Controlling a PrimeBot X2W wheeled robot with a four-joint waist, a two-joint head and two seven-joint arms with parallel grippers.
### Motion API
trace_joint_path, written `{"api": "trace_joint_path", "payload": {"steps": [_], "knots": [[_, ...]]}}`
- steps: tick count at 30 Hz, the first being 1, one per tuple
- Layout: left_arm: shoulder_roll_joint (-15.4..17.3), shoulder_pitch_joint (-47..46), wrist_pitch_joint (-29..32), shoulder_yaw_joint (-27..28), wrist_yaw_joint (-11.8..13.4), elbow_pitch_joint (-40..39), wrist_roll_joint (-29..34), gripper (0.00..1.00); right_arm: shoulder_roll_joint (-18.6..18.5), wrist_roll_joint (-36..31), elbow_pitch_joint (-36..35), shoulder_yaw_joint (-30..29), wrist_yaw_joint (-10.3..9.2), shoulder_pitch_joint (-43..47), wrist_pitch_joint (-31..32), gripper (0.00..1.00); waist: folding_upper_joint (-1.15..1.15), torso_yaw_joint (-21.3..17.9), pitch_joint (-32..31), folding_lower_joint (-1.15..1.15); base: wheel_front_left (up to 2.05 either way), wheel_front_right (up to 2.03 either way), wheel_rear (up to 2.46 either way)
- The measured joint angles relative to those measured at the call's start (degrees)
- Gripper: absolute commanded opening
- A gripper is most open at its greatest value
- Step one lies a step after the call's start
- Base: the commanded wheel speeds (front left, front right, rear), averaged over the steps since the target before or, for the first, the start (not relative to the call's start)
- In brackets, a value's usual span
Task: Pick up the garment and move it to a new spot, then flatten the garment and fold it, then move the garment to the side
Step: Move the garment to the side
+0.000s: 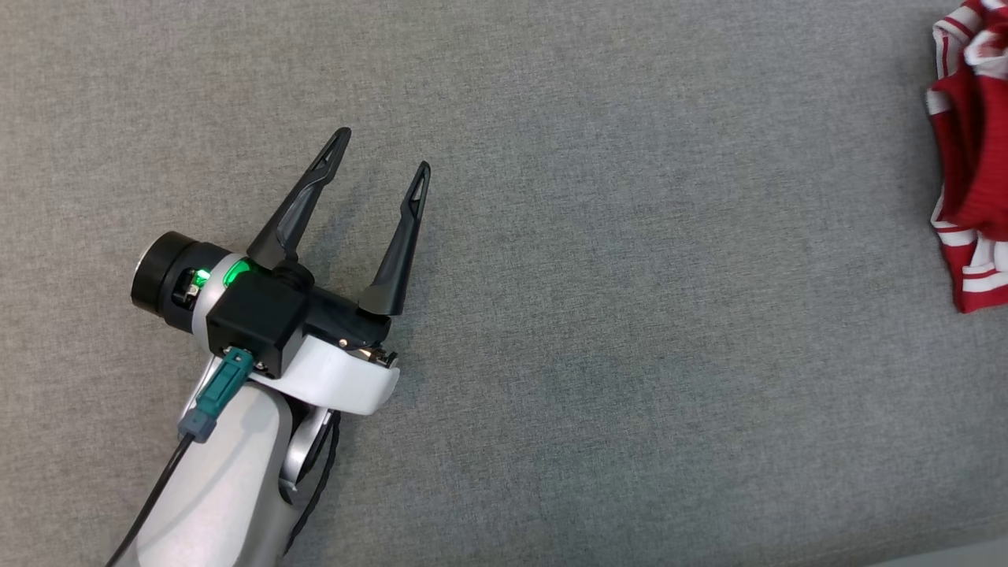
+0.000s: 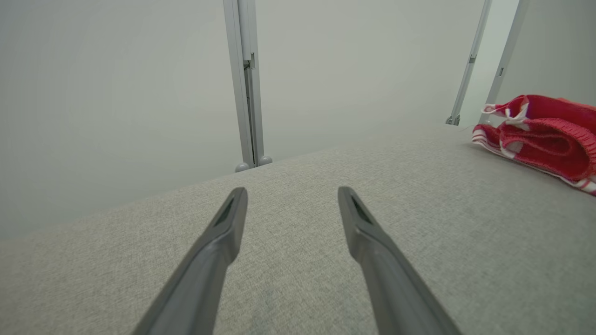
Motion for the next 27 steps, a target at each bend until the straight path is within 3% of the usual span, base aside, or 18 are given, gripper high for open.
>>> {"api": "trace_joint_path", "payload": {"steps": [7,17,21,27], "knots": [[0.5,0.4,0.0,0.2,0.3,0.7,-0.6,1.00,5.8,-3.4,-1.1,-9.5,0.00,1.1,-0.2,1.00,0.00,-1.0,-2.1,0.00,0.00,0.00,0.00],[0.3,7.3,-0.5,2.2,2.2,2.4,-4.0,1.00,22.1,-11.9,-17.4,-27.0,0.00,17.2,-0.2,1.00,0.00,-3.2,-10.1,0.00,0.00,0.00,0.00],[-0.1,9.2,-0.9,2.9,3.1,2.7,-4.9,1.00,27.5,-15.6,-23.5,-30.7,0.00,22.8,-0.2,1.00,0.00,-2.8,-13.3,0.00,0.00,0.00,0.00],[-0.9,11.2,-1.3,3.6,4.1,3.5,-6.3,1.00,35.0,-19.1,-30.0,-31.5,0.00,26.4,-0.2,1.00,0.00,0.3,-15.8,0.00,0.00,0.00,0.00]]}}
